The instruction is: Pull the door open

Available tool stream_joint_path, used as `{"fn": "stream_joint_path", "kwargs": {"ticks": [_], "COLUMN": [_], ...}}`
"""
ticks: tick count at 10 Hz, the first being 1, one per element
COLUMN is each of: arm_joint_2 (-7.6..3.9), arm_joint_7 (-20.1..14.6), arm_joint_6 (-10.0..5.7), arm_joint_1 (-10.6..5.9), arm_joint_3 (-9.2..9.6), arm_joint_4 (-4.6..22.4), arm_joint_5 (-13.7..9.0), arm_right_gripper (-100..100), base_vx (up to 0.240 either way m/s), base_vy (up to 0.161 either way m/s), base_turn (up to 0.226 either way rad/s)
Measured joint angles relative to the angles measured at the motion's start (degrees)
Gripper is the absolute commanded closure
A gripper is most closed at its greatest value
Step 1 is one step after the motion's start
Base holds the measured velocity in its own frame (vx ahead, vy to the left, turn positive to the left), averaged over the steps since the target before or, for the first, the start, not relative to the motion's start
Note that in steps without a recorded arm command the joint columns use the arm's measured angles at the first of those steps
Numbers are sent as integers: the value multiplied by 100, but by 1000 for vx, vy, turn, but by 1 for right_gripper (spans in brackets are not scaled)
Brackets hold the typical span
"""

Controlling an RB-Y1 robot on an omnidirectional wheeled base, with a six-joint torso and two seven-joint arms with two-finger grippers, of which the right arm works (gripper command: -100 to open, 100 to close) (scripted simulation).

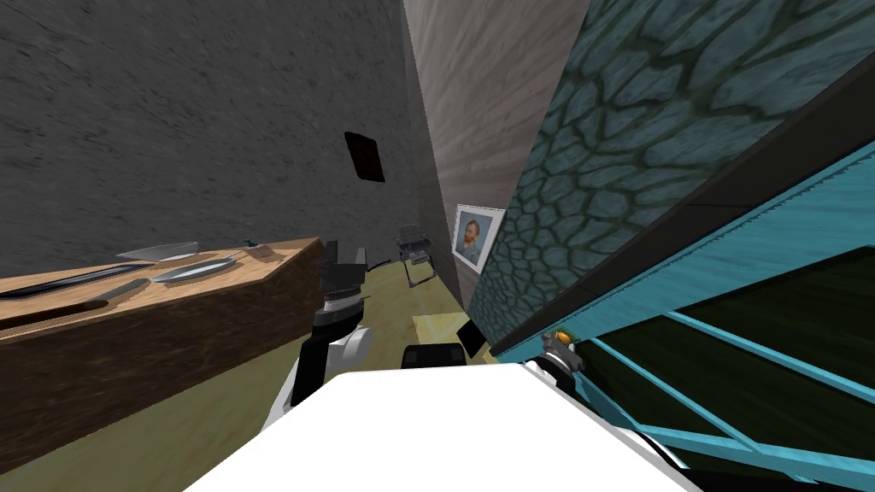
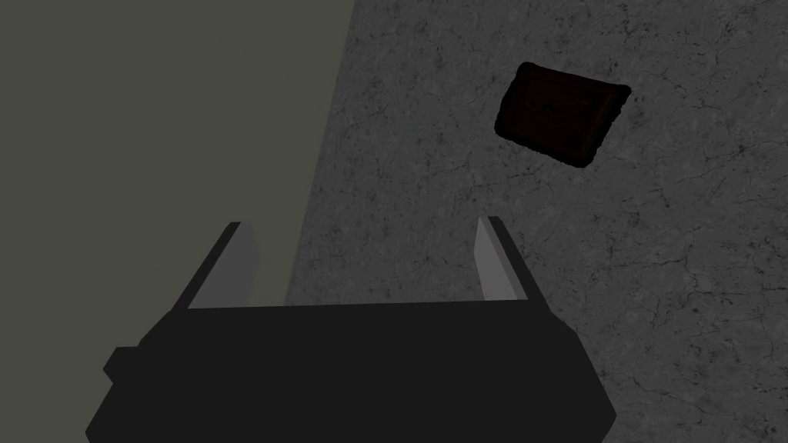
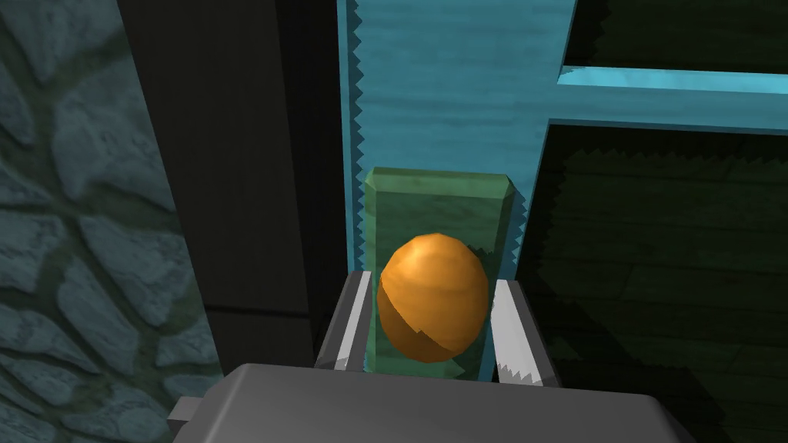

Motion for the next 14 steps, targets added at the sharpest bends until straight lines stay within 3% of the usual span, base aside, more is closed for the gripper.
{"fn": "stream_joint_path", "kwargs": {"ticks": [1, 2, 5, 6, 8, 9, 10, 11, 12, 13, 14], "arm_joint_2": [-35, -21, -47, -42, -96, -78, -109, -146, -144, -142, -163], "arm_joint_7": [-32, 43, -49, 44, -81, 61, -50, -225, -178, -142, -195], "arm_joint_6": [-28, 17, -28, 59, 27, 131, 42, -48, 19, 67, 60], "arm_joint_1": [-30, 89, 68, 200, 83, 266, 105, 89, 258, 332, 255], "arm_joint_3": [4, -29, 10, -18, 57, 14, 77, 143, 152, 165, 190], "arm_joint_4": [66, -138, 40, -229, 16, -406, -83, 76, -229, -345, -202], "arm_joint_5": [9, -20, 11, -16, 44, 5, 65, 119, 121, 130, 149], "arm_right_gripper": [100, 100, 100, 100, 100, 100, 100, 100, 100, 100, 100], "base_vx": [-28, -60, -78, -21, -50, -46, -60, -75, -59, -26, 0], "base_vy": [172, 200, 186, 126, 138, 86, 88, 110, 80, 42, 0], "base_turn": [-11, -12, 4, -11, 5, -54, 17, -38, -29, -12, 0]}}
